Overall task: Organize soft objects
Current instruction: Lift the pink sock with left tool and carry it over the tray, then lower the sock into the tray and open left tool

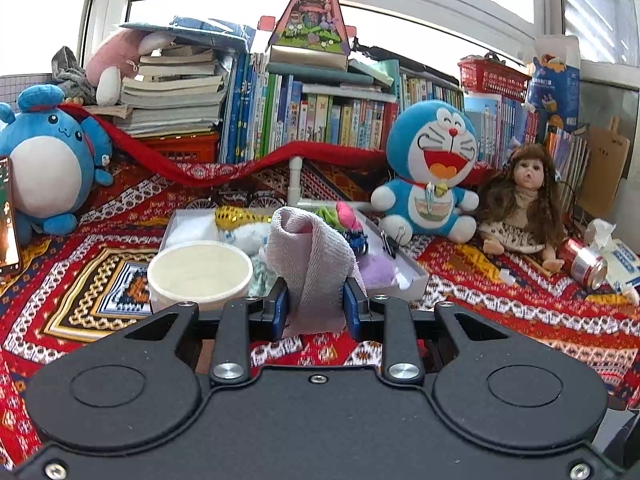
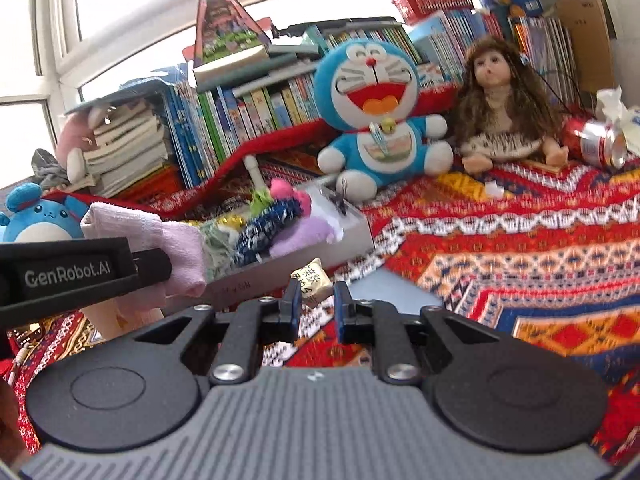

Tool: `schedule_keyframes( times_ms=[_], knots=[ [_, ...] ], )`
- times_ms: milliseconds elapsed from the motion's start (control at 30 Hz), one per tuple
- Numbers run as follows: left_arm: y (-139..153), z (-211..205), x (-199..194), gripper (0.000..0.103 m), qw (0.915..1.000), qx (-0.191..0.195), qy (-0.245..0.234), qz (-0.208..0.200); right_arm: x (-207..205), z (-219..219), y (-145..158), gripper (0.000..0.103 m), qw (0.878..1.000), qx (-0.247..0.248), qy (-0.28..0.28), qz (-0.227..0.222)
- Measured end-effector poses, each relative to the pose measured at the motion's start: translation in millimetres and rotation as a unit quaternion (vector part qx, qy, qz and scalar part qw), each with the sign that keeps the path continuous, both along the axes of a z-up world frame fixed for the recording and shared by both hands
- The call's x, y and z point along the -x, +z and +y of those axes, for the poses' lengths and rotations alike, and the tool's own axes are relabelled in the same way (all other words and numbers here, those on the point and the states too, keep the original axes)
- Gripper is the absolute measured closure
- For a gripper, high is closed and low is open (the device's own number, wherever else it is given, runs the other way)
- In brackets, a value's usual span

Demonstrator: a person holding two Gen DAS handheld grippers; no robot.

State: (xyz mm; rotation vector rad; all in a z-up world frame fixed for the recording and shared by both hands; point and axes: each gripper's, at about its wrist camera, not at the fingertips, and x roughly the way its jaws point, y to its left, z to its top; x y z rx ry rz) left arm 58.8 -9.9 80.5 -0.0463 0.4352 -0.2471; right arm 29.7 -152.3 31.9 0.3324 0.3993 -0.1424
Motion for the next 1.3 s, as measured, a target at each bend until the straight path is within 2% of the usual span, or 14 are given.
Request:
schedule_keyframes(
  times_ms=[133,333,467,533,733,867,1000,1100,1300],
  knots=[
    [20,10,-17,0.076,0.9998,0.017,-0.011,0.001,-8,-7,15,0.082,1.000,-0.002,0.023,-0.008],
    [57,41,-67,0.076,0.9985,0.043,-0.016,0.029,-37,-22,47,0.082,0.998,0.000,0.067,-0.013],
    [73,54,-105,0.076,0.9980,0.033,-0.016,0.051,-66,-28,63,0.082,0.996,0.005,0.087,-0.008],
    [76,60,-126,0.076,0.9963,0.031,-0.019,0.078,-81,-30,67,0.082,0.995,0.009,0.102,0.006],
    [58,73,-171,0.076,0.9865,0.039,-0.019,0.158,-123,-32,68,0.082,0.987,0.000,0.151,0.047],
    [40,78,-187,0.076,0.9786,0.042,-0.019,0.201,-143,-28,60,0.082,0.980,-0.008,0.183,0.082],
    [26,86,-205,0.076,0.9674,0.067,-0.013,0.244,-157,-20,45,0.082,0.970,-0.020,0.211,0.118],
    [18,90,-214,0.076,0.9607,0.080,-0.010,0.265,-163,-16,34,0.082,0.966,-0.028,0.216,0.139],
    [5,90,-227,0.076,0.9547,0.080,-0.005,0.287,-176,-14,19,0.082,0.960,-0.039,0.220,0.168]
  ],
)
